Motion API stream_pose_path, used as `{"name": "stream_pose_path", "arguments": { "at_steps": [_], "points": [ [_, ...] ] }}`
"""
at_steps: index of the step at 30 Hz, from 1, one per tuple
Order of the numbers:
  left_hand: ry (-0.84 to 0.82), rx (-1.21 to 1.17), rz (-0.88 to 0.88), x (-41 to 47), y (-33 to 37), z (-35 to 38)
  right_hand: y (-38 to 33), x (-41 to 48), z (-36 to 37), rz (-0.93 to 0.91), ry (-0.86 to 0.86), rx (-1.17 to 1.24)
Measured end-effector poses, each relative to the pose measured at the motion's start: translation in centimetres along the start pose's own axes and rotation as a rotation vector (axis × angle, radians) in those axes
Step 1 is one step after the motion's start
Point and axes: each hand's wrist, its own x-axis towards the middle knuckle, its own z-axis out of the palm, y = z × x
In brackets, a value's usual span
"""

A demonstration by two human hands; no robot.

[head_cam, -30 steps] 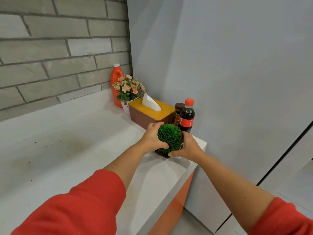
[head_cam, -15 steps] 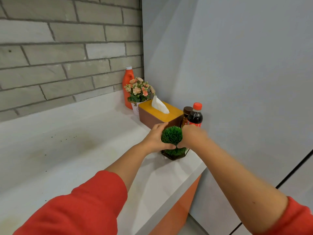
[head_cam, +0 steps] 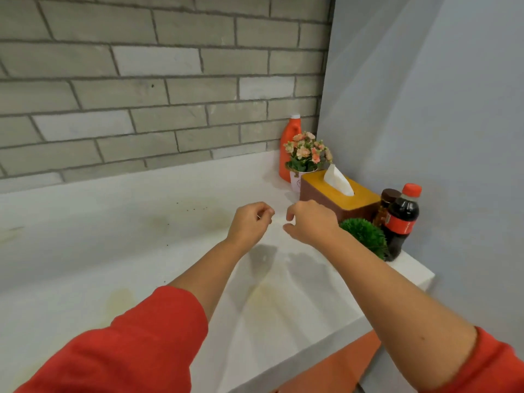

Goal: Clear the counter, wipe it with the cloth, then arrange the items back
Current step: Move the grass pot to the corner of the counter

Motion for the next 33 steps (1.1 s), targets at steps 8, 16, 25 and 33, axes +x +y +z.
{"name": "stream_pose_path", "arguments": {
  "at_steps": [8,16,25,33],
  "points": [
    [0.202,-0.038,-0.12,-4.2,-5.1,-12.2,-11.8,0.2,0.6,-0.181,0.011,0.064],
    [0.339,0.079,-0.226,-11.4,-11.4,-26.4,-27.3,-2.2,2.5,-0.365,-0.031,0.143],
    [0.409,0.252,-0.428,-19.5,-19.2,-40.3,-43.0,-5.7,4.8,-0.526,-0.096,0.211],
    [0.438,0.341,-0.617,-22.8,-24.4,-46.1,-50.3,-5.7,7.5,-0.63,-0.199,0.194]
  ]
}}
